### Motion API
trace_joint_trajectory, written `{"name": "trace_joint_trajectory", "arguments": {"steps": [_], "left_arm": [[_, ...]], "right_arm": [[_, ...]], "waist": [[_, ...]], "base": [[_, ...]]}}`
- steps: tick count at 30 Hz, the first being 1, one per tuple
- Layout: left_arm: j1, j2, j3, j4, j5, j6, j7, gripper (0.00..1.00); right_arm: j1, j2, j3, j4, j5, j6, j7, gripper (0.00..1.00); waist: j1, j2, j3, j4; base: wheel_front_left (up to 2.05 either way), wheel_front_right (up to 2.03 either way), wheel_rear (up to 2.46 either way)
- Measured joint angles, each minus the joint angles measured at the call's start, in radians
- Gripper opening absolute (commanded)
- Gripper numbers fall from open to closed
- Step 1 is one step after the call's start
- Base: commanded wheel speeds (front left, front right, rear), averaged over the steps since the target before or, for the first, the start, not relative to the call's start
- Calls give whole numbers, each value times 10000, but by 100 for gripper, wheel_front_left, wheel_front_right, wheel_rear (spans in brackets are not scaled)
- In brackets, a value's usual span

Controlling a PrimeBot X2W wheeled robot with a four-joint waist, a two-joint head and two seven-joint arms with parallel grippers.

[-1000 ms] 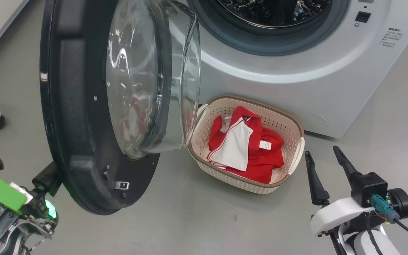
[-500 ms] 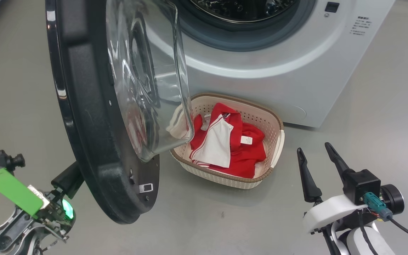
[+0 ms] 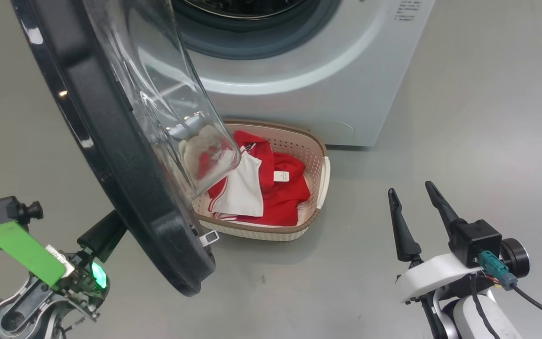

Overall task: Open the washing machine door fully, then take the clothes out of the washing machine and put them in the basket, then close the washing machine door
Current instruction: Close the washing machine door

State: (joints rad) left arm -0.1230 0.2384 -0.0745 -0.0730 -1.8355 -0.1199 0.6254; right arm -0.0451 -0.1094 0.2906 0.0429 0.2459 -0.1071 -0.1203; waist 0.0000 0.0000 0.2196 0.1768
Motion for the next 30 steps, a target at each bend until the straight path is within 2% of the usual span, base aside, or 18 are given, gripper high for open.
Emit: {"name": "trace_joint_trajectory", "arguments": {"steps": [15,23,30], "left_arm": [[-819,-303,136,257,157,0,82,0],[-1428,-451,700,585,598,-2,-299,0],[-1974,-504,757,1032,685,-2,-472,0]], "right_arm": [[-364,192,19,244,178,0,-414,100],[-518,330,63,414,328,0,-591,100],[-555,416,77,523,533,0,-717,100]], "waist": [[0,0,557,-2124],[0,0,851,-3075],[0,0,1073,-3720]], "base": [[0,0,0],[0,0,0],[0,0,0]]}}
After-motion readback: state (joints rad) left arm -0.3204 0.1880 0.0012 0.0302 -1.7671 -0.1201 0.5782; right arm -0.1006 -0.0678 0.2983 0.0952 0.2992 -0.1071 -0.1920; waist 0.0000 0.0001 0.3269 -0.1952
